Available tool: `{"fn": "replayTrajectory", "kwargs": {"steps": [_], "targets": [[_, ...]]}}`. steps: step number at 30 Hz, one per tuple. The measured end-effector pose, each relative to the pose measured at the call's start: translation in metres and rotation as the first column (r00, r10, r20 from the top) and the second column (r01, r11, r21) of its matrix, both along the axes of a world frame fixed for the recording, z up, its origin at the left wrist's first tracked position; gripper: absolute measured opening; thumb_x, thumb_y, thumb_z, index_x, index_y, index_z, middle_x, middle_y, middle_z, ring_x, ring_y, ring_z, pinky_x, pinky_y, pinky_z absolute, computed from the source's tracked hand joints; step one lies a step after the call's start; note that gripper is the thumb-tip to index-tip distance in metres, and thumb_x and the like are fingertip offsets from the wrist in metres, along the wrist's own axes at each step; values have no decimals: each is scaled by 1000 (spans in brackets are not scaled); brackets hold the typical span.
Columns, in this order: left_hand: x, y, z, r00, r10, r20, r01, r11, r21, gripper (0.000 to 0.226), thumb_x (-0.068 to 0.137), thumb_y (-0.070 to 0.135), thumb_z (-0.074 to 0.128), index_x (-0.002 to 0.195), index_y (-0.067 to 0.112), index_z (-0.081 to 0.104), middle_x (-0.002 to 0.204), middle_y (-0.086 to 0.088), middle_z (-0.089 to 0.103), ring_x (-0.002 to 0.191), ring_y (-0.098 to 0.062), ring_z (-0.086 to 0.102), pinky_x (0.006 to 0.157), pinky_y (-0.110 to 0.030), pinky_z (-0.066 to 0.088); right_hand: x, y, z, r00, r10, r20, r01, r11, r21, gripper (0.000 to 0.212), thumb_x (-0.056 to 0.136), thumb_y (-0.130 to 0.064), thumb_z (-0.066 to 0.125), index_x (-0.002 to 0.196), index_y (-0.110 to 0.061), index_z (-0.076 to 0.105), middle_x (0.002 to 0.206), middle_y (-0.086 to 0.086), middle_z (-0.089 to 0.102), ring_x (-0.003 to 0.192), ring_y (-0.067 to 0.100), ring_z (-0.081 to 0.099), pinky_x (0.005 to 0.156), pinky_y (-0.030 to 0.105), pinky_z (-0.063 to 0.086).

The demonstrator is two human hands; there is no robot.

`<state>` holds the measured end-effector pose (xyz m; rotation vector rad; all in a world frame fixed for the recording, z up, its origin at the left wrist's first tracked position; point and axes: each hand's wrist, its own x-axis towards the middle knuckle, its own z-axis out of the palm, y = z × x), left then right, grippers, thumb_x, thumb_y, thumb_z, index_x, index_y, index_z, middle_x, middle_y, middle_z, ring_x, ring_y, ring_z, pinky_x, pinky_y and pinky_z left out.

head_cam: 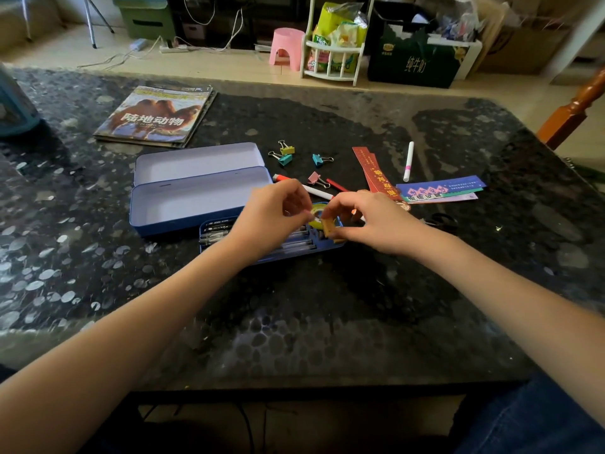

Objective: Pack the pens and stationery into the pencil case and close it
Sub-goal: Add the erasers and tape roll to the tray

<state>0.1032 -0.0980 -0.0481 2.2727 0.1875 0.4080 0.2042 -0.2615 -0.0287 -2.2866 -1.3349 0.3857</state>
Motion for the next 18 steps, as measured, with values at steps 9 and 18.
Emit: {"fn": "replayTrajectory", "kwargs": {"steps": [9, 18], "targets": [[-4, 3, 3, 991, -104, -83, 121, 960, 253, 8, 80, 11, 68, 85, 17, 69, 77, 9, 62, 74, -6, 58, 66, -12, 41, -1, 3, -5, 997, 60, 51, -59, 998, -7, 26, 85, -10, 65, 106, -24, 71, 101, -4, 58, 94, 10, 52, 77, 20, 44], [-3, 4, 0, 997, -26, -66, 39, 980, 196, 8, 84, 12, 65, 89, 17, 66, 86, 6, 64, 77, -6, 59, 71, -13, 46, 1, -1, -1, 984, 95, 150, -70, 984, -163, 53, 82, 6, 45, 99, -35, 74, 108, -12, 55, 104, 10, 43, 93, 37, 40]]}}
